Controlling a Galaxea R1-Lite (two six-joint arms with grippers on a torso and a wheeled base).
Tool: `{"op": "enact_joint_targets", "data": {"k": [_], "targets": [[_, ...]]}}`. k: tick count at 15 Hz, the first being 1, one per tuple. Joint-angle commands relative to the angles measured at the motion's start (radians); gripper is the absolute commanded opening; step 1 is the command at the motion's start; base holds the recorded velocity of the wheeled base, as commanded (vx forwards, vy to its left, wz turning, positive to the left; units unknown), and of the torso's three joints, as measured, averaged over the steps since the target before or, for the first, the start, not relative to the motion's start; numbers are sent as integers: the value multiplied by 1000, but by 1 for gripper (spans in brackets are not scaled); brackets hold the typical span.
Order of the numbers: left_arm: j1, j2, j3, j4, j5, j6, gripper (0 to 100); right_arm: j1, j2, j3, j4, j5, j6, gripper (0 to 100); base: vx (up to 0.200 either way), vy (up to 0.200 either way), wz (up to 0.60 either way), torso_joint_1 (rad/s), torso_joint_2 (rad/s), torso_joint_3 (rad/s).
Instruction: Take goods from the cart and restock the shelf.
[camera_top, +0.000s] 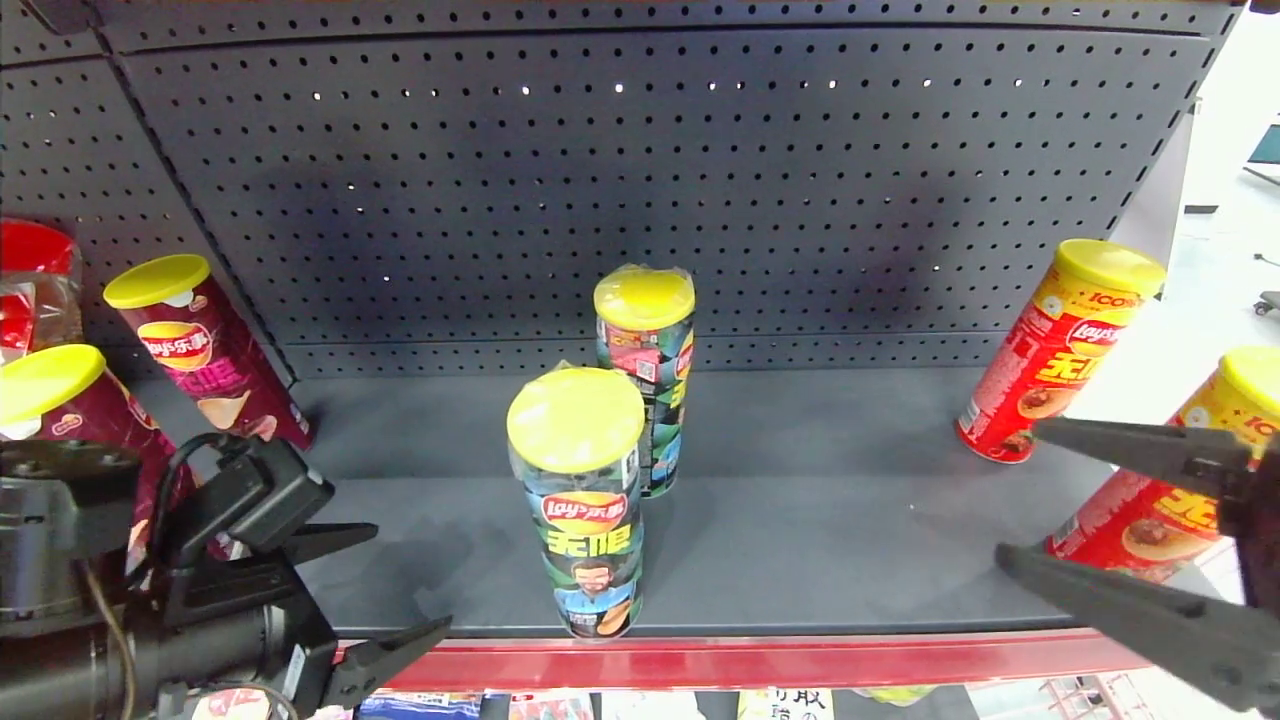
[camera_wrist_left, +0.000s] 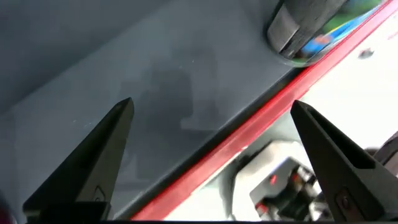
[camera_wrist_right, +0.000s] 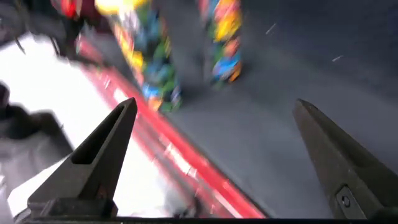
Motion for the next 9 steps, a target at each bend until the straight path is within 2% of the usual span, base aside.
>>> {"op": "enact_joint_targets", "data": {"k": [1,3,6,9], "targets": [[-34,110,-27,-8,-3,33,100,-12,-115,-15,-1,-22,-1,100,0,0,0,0,0,0],[-58,156,-62,-11,-3,34,100,-32,-154,-14,0,-34,1,100,0,0,0,0,0,0],[-98,229,-137,-11,-3,33,100,-112,-172,-21,0,-32,55,100,0,0,0,0,0,0],[-114,285,-168,-46,-2,33,100,-138,-171,-41,0,-32,59,100,0,0,0,0,0,0]]}}
